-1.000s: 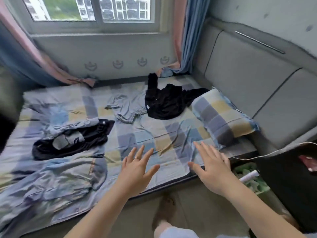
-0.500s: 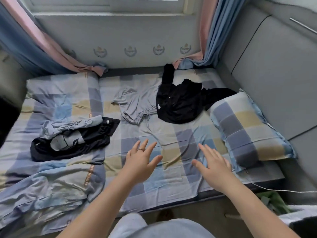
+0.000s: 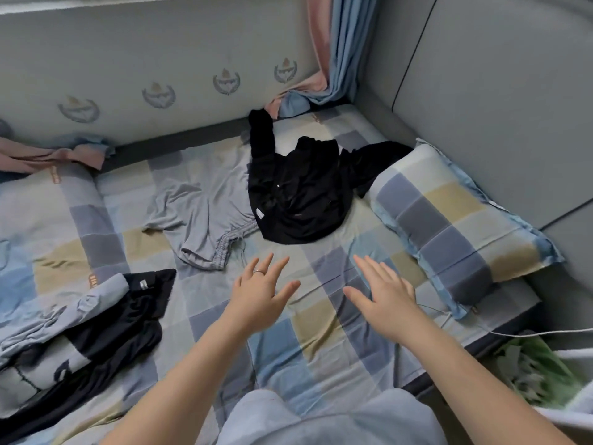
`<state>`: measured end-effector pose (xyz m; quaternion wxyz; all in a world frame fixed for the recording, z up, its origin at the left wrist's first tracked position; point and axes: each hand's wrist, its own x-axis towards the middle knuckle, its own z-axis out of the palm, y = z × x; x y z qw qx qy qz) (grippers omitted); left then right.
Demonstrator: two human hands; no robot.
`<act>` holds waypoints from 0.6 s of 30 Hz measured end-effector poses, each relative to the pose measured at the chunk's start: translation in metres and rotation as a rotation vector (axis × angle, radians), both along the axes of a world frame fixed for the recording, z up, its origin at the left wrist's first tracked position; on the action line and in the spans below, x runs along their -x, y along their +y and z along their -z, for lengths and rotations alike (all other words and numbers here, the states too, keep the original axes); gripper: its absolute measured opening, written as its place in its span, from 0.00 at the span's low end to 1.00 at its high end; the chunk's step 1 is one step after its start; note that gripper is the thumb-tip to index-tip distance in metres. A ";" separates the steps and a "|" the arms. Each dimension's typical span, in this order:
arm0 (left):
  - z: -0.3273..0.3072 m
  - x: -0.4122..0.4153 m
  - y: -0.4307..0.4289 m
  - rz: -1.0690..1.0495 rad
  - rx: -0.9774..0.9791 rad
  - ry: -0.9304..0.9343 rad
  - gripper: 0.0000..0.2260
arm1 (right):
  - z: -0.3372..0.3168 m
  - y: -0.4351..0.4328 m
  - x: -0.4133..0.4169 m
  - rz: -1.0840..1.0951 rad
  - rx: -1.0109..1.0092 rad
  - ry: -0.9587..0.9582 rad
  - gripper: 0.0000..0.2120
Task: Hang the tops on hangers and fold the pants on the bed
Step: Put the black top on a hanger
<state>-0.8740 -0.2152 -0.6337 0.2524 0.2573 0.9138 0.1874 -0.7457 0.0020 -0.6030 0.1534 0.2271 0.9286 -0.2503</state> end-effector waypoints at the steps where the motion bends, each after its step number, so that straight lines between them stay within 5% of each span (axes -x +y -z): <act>1: 0.002 0.013 -0.002 0.010 -0.002 -0.013 0.29 | 0.004 -0.003 0.011 0.021 0.005 -0.012 0.31; 9: -0.005 0.094 0.004 0.041 -0.003 -0.005 0.29 | 0.016 0.007 0.087 0.067 0.039 -0.036 0.32; 18: 0.039 0.164 0.100 -0.056 0.069 -0.055 0.28 | 0.064 0.135 0.171 0.012 0.045 -0.067 0.32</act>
